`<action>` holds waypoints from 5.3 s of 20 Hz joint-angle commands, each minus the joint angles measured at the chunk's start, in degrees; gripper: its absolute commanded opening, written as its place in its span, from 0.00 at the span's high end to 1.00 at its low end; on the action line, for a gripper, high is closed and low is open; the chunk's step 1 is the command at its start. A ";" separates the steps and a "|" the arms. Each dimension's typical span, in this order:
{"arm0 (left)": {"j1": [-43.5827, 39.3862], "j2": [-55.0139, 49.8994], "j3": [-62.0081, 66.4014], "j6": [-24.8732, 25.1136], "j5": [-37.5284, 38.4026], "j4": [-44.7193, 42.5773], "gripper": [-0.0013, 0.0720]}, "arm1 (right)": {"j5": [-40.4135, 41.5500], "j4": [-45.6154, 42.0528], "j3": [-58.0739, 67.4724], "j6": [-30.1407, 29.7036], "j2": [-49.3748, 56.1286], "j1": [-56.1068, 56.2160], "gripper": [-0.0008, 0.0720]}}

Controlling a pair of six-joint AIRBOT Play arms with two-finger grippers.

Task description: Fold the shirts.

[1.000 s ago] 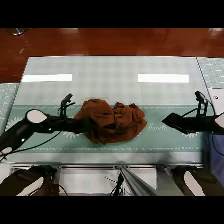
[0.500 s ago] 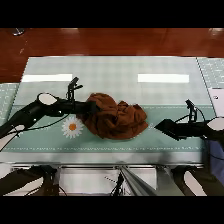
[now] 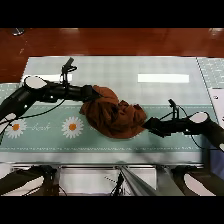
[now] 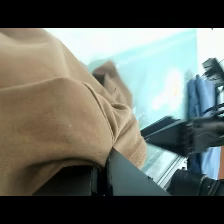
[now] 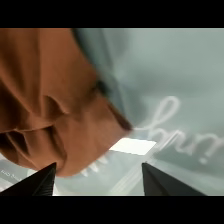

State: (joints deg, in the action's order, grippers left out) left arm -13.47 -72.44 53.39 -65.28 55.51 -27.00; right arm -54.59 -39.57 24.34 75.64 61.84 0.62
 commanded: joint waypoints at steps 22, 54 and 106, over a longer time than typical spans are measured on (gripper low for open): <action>17.44 14.91 49.44 -22.69 16.85 -43.01 0.95 | -20.06 -28.81 97.79 12.33 0.02 5.55 0.95; 18.03 12.28 -17.33 -2.67 1.86 -11.80 0.02 | 0.15 -34.12 31.89 24.74 3.91 4.28 0.19; 25.70 14.97 9.03 3.02 9.68 10.86 0.95 | -14.29 -7.28 67.04 7.17 11.32 -10.80 0.95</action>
State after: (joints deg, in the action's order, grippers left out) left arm 9.32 -58.15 47.29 -62.39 64.71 -23.62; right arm -63.59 -44.71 75.42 79.22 75.99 -10.31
